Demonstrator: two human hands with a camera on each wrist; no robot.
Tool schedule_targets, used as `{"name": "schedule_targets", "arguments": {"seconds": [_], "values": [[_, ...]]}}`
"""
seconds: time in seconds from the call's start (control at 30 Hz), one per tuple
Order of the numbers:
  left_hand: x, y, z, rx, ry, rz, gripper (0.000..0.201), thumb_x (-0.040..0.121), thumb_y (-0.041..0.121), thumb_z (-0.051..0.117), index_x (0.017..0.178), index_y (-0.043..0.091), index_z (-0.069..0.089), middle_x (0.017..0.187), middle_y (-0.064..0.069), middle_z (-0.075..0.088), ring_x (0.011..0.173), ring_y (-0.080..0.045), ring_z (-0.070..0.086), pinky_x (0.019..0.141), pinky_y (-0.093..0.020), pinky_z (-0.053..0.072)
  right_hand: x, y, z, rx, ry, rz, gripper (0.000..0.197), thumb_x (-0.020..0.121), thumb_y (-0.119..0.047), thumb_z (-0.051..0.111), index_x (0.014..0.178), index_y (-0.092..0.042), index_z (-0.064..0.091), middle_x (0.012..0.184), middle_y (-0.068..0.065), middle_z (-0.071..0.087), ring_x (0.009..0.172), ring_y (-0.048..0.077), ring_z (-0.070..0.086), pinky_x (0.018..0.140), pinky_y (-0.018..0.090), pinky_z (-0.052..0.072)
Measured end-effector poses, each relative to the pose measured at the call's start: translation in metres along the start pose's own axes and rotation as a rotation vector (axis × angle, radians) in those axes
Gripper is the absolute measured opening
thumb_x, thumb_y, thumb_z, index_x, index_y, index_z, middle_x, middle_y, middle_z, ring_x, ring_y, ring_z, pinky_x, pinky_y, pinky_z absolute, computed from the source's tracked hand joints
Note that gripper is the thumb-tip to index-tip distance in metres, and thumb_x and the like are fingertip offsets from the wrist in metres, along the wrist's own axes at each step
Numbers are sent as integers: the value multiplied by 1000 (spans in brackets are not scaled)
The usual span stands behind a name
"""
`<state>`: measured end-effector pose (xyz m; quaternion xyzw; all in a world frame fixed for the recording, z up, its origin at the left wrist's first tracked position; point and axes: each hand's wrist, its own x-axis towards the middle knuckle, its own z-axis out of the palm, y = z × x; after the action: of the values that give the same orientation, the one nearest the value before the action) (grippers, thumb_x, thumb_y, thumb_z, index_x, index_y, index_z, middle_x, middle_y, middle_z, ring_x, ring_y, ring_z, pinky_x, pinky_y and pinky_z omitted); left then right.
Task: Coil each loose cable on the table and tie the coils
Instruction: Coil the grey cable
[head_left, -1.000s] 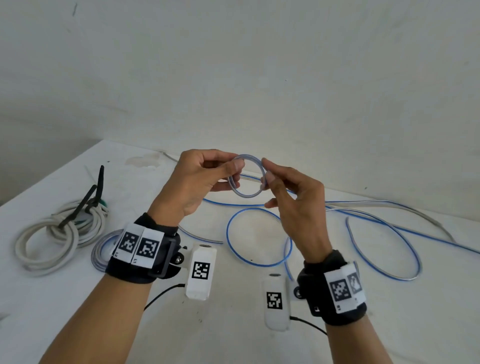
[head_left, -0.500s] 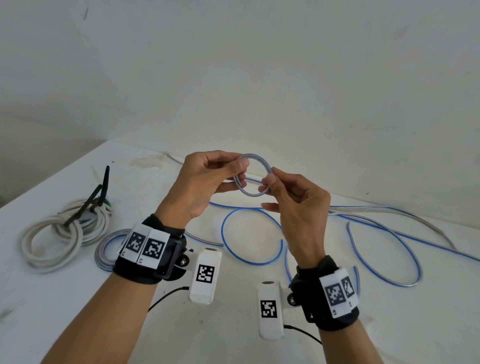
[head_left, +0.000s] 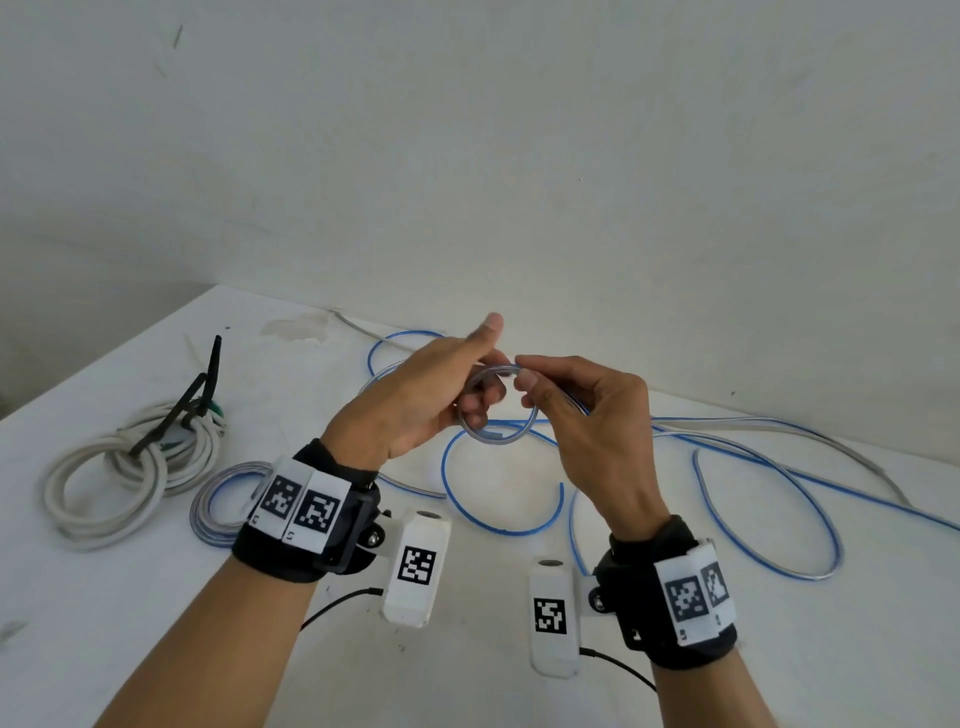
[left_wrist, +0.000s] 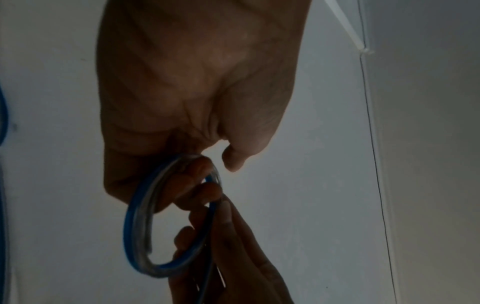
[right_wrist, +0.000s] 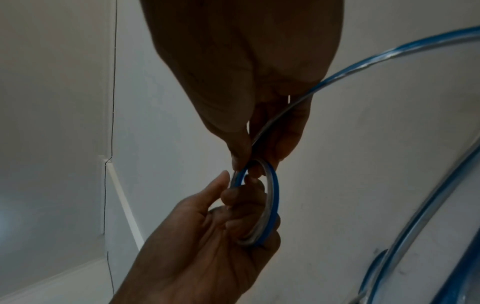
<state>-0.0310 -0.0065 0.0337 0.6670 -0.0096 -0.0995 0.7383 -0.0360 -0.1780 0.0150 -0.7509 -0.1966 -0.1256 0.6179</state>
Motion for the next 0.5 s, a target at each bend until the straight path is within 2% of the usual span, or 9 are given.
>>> {"name": "schedule_targets", "arguments": {"seconds": [0.07, 0.13, 0.2, 0.27, 0.4, 0.5], "values": [[-1, -1, 3, 115, -63, 15, 54, 105, 51, 38, 77, 11, 59, 59, 1, 45, 50, -11, 35, 54, -25, 38, 0, -1, 0, -14, 3, -6, 13, 94, -13, 71, 102, -21, 79, 86, -8, 78, 76, 13, 72, 74, 20, 55], [-2, -2, 8, 174, -65, 28, 52, 106, 49, 38, 69, 15, 48, 58, 4, 35, 51, -10, 30, 54, -23, 34, 0, -1, -2, -17, 9, -19, 14, 94, -14, 71, 104, -18, 79, 88, -8, 78, 78, 16, 73, 76, 23, 57], [-3, -2, 11, 183, -50, 43, 47, 107, 45, 38, 68, 20, 39, 61, 6, 26, 53, -11, 24, 53, -22, 29, 0, -1, -1, -28, 21, -38, 14, 95, -13, 70, 105, -18, 79, 89, -8, 78, 79, 18, 73, 76, 26, 58], [-2, -3, 12, 145, -20, 72, 44, 107, 42, 40, 70, 19, 38, 62, 6, 23, 55, -12, 22, 51, -22, 27, -1, -2, 2, -18, 62, -42, 13, 95, -14, 71, 104, -18, 78, 89, -7, 78, 78, 19, 73, 75, 28, 58], [2, 5, 2, -187, 117, 117, 44, 107, 32, 44, 65, 22, 33, 55, 8, 21, 50, -11, 17, 49, -24, 17, -1, -5, 2, 41, 149, -28, 11, 98, -13, 67, 102, -16, 76, 89, 0, 77, 72, 16, 72, 66, 25, 56], [3, 10, -3, -415, 169, 137, 45, 107, 31, 42, 64, 22, 31, 53, 7, 18, 45, -10, 15, 45, -22, 18, -5, -6, 10, 112, 187, 1, 9, 96, -16, 69, 98, -16, 77, 82, -2, 74, 64, 15, 65, 52, 26, 50]]}}
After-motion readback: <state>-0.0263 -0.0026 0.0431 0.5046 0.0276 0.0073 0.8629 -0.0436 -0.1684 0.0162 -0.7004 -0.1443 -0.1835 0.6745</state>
